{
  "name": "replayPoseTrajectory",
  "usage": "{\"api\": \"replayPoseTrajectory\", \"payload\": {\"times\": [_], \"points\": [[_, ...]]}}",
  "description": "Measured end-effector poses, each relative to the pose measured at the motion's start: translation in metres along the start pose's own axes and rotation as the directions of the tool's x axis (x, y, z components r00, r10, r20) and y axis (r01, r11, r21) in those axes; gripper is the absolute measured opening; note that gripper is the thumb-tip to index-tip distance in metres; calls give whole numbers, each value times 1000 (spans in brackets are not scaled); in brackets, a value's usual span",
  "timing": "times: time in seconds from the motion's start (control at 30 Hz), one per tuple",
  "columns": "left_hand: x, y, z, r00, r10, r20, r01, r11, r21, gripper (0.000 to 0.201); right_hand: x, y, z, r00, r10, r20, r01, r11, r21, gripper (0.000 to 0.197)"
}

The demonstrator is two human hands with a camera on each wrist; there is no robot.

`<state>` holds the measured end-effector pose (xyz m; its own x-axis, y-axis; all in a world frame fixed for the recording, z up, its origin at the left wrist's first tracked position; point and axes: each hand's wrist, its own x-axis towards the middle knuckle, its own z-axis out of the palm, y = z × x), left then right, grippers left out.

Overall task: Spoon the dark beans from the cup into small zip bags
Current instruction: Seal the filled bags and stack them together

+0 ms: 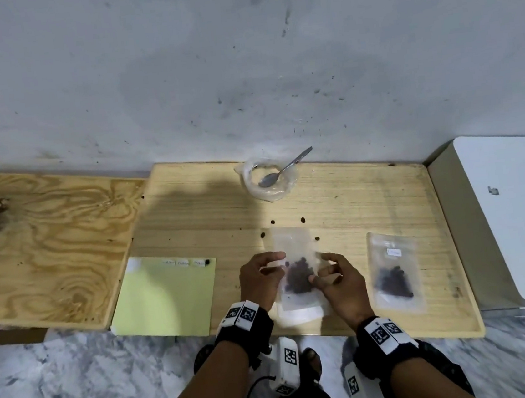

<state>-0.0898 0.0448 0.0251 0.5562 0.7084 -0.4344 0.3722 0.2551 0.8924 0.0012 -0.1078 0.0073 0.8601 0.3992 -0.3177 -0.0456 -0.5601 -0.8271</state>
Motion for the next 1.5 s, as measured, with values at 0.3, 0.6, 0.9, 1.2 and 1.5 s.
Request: {"api": "replayPoseTrajectory", "payload": {"times": [0.3,0.6,0.9,1.2,1.5], "points": [[23,29,-97,998,-38,-52,29,984,-178,37,6,-74,78,993,-66,100,51,987,149,45],[55,24,-225,1000,-13,-19,8,973,-232,34,-13,-151,191,953,-194,233,159,974,163,22],[98,18,-341,979,-76,-189,7,941,-338,32,-14,-143,259,985,87,148,-34,945,-325,27],[133,27,-363,984,-34,-175,-10,970,-244,36,-17,-146,286,987,154,38,-112,848,-517,30],[137,35,-353,984,67,-168,-98,978,-187,26,-10,-142,278,991,129,23,-100,859,-503,12]]}}
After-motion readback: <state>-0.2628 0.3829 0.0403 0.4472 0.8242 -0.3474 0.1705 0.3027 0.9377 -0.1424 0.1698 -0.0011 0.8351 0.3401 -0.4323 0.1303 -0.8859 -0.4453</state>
